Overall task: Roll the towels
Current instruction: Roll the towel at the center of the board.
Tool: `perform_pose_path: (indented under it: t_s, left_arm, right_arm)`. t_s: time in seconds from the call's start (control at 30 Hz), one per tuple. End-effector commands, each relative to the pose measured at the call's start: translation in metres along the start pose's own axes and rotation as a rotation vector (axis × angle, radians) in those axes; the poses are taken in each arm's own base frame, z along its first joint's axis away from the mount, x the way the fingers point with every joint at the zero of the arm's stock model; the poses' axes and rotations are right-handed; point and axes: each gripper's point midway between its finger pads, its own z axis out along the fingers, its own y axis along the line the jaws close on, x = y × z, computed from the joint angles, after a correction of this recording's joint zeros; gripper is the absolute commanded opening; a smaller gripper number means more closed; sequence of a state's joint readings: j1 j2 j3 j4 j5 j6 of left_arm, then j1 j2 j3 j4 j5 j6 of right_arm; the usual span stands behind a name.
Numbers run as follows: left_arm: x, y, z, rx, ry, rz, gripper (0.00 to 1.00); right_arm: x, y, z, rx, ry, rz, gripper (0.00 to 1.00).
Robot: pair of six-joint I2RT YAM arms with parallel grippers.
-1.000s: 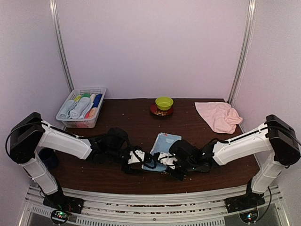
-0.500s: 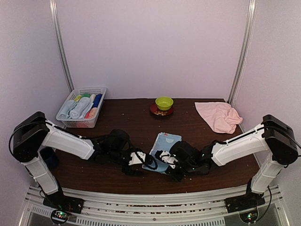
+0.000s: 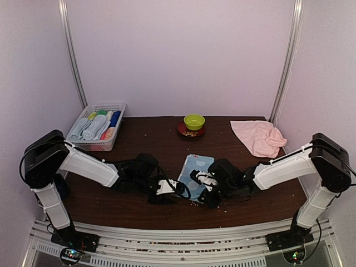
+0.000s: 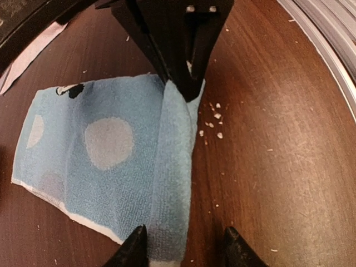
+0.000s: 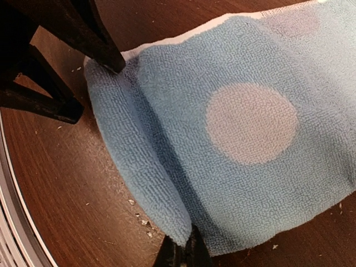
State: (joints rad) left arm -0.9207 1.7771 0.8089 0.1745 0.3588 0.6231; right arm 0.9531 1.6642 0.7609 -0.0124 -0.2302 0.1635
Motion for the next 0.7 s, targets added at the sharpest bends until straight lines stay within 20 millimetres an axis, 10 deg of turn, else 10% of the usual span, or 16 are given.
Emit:
perform_pose_path:
  t_s: [0.0,0.4,0.67]
  left_arm:
    - [-0.006,0.020,0.006,-0.032,-0.028,-0.004,0.40]
    - [0.000,0.026,0.008,-0.013,-0.038,-0.061,0.00]
    - [-0.006,0.015,0.002,0.103,-0.076,-0.177,0.00]
  right_arm:
    - [0.011,-0.007,-0.002,-0.002,0.037,0.038,0.00]
    - [0.007,-0.005,-0.007,-0.053,0.032,0.061,0.00]
    - [0.005,0.000,-0.014,-0.125,0.034,0.123,0.00]
